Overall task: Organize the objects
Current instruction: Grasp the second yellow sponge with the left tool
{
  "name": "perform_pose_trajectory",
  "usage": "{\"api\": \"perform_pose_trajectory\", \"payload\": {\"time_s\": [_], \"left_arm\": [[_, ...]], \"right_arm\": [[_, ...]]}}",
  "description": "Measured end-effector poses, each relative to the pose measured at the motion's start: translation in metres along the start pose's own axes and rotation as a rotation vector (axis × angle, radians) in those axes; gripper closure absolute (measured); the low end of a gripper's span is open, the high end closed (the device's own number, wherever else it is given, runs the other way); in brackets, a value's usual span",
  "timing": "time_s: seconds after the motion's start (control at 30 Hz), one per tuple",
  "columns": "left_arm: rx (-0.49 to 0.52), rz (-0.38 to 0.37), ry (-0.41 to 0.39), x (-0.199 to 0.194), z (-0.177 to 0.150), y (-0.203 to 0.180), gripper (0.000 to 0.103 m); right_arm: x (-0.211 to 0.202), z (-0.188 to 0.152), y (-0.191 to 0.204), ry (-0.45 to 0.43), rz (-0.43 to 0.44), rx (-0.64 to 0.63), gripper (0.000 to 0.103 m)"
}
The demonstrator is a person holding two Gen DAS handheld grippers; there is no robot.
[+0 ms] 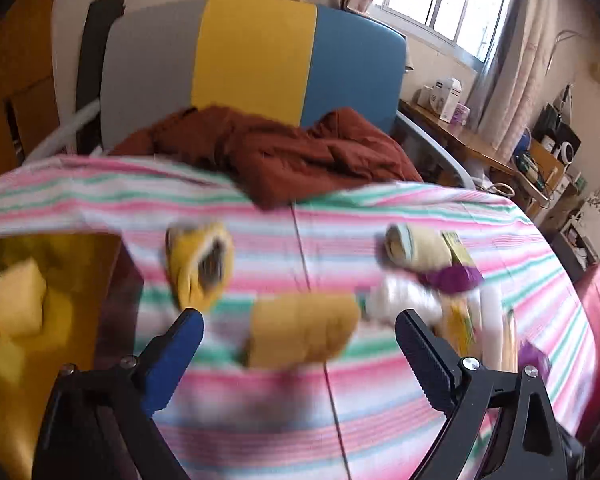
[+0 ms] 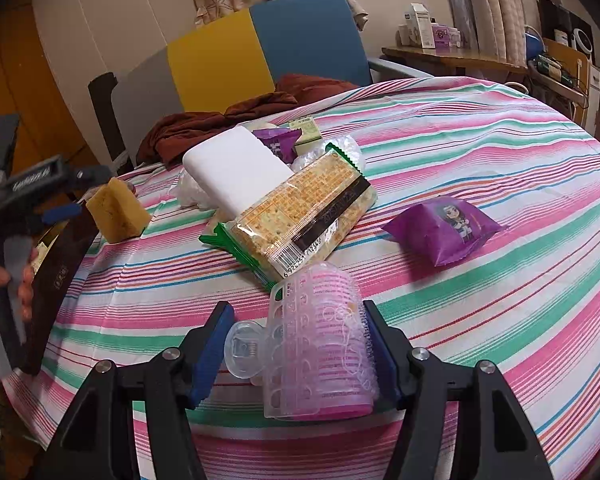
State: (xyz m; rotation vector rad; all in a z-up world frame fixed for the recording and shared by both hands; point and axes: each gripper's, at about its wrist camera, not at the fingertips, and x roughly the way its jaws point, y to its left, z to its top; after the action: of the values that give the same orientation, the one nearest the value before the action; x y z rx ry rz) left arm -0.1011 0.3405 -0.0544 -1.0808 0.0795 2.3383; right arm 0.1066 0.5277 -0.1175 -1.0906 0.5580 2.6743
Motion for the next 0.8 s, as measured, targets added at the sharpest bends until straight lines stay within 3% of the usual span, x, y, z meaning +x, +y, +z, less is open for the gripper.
{"api": "perform_pose_trajectory", "payload": {"time_s": [0.03, 0.07, 0.1, 0.33, 0.4, 0.47, 0.57, 0.8], "left_arm": [[0.016, 0.002, 0.006, 0.004, 0.005, -0.002, 0.02], [0.035, -0.002, 0.02, 0.009, 0.008, -0.002, 0.043], [0.059, 0.004, 0.046, 0.015, 0.01, -0.004, 0.054], [0.066, -0.036, 0.025, -0.012, -0.023, -0.002, 0.052], [0.058, -0.054, 0.044, -0.021, -0.039, -0.002, 0.046], [0.043, -0.063, 0.072, -0.024, -0.051, -0.002, 0.028], [0.035, -0.047, 0.069, -0.027, -0.062, -0.004, 0.016], [0.061, 0.025, 0.132, 0.003, -0.06, -0.008, 0.017]], "right_arm": [[0.0, 0.0, 0.0, 0.0, 0.0, 0.001, 0.038], [0.0, 0.0, 0.0, -0.001, 0.0, 0.0, 0.038], [0.0, 0.0, 0.0, -0.001, 0.0, 0.0, 0.038], [0.0, 0.0, -0.001, -0.006, 0.001, 0.005, 0.038], [0.0, -0.001, 0.0, -0.009, -0.001, 0.005, 0.038], [0.0, 0.0, 0.0, -0.009, -0.001, 0.006, 0.038], [0.0, -0.001, 0.0, -0.008, -0.002, 0.006, 0.038], [-0.004, -0.001, 0.004, 0.009, -0.025, 0.006, 0.038]]}}
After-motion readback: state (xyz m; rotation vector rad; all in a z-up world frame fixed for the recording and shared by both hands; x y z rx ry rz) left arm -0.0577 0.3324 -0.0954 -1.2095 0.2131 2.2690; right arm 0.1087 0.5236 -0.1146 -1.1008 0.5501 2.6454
